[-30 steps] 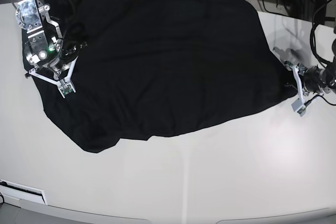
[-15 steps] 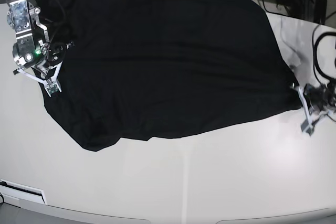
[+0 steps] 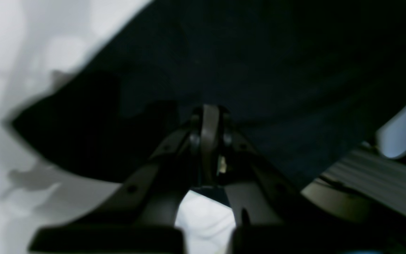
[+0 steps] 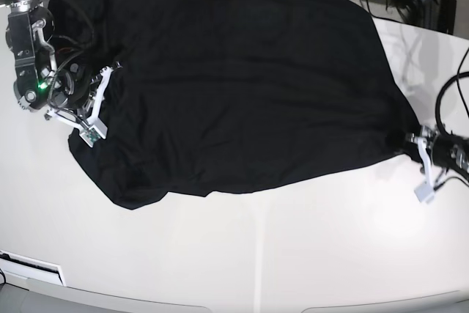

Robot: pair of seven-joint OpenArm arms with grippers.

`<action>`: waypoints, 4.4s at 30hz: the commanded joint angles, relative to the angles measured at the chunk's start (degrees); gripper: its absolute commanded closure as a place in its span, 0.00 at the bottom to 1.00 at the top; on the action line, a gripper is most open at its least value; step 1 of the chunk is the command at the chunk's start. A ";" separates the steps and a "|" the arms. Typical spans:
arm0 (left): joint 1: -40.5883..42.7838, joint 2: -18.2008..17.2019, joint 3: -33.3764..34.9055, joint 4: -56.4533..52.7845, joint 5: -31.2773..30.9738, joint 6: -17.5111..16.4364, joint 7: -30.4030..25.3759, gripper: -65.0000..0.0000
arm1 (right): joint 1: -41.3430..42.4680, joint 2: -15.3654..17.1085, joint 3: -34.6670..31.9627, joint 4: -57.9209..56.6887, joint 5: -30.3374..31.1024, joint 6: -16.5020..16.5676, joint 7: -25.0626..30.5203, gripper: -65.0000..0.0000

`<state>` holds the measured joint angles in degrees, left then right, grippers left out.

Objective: Layout the t-shirt on the table in an organized manner, then fold the t-shirt properly
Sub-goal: 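Pull the shirt edge with the right gripper away from the left gripper, then move the left gripper inward and grasp the shirt edge near the shoulder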

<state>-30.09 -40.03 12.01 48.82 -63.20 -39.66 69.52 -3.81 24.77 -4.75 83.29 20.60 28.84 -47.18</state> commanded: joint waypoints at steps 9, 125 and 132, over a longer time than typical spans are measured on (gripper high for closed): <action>5.38 -0.90 -0.35 0.68 -5.27 -0.34 -2.08 1.00 | 0.87 -1.92 0.35 0.76 9.68 11.16 -1.51 1.00; 15.91 10.69 6.43 13.70 36.09 -0.34 -27.10 1.00 | 10.95 0.00 0.39 2.58 1.75 -1.84 -5.75 1.00; 13.53 4.28 18.97 13.68 54.27 12.76 -41.27 1.00 | 10.97 0.00 0.39 2.58 1.75 -1.40 -6.45 1.00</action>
<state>-16.67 -34.50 30.96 63.42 -14.63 -29.34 21.34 5.87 23.97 -4.73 84.97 21.93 27.46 -54.30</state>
